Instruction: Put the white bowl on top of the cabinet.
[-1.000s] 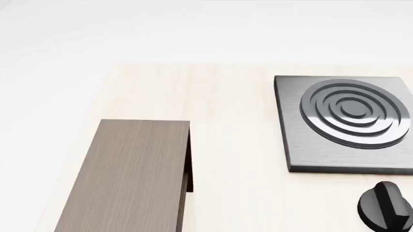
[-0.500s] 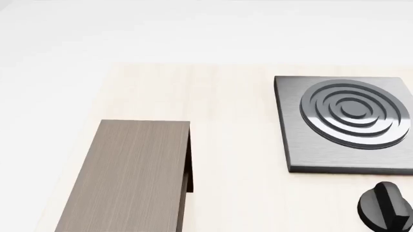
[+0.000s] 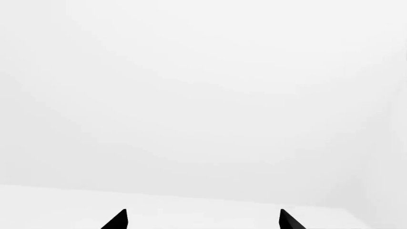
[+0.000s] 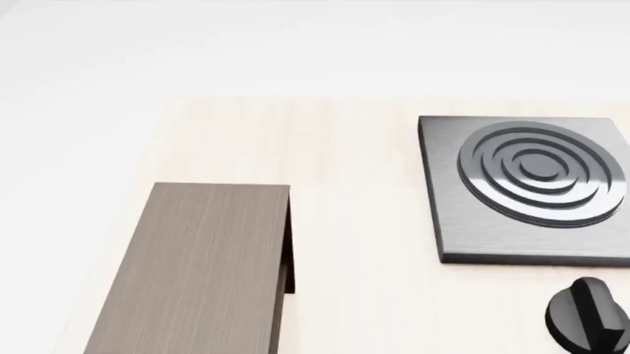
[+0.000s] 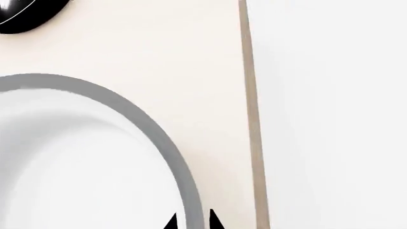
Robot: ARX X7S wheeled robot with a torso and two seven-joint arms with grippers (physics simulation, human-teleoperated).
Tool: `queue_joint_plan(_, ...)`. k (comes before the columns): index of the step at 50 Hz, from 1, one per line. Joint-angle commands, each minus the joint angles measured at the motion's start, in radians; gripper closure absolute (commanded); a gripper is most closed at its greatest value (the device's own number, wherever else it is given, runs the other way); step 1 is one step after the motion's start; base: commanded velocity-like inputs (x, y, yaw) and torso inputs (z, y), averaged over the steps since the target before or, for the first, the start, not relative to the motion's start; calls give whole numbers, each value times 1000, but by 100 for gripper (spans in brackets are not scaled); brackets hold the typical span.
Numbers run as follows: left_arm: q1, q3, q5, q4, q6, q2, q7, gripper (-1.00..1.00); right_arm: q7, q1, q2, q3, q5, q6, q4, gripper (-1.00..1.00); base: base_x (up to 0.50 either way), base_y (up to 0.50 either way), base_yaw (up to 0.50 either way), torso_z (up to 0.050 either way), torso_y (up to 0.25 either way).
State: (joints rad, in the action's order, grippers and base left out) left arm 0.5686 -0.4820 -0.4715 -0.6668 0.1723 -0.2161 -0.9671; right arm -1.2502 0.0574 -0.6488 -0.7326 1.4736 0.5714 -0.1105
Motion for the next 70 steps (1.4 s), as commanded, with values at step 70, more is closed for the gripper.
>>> queue_joint_plan(70,-2,5,-14,14,12,-2,6,-100,-316,-13,-437,206,405,-487,513,100,0,0,0,0,0)
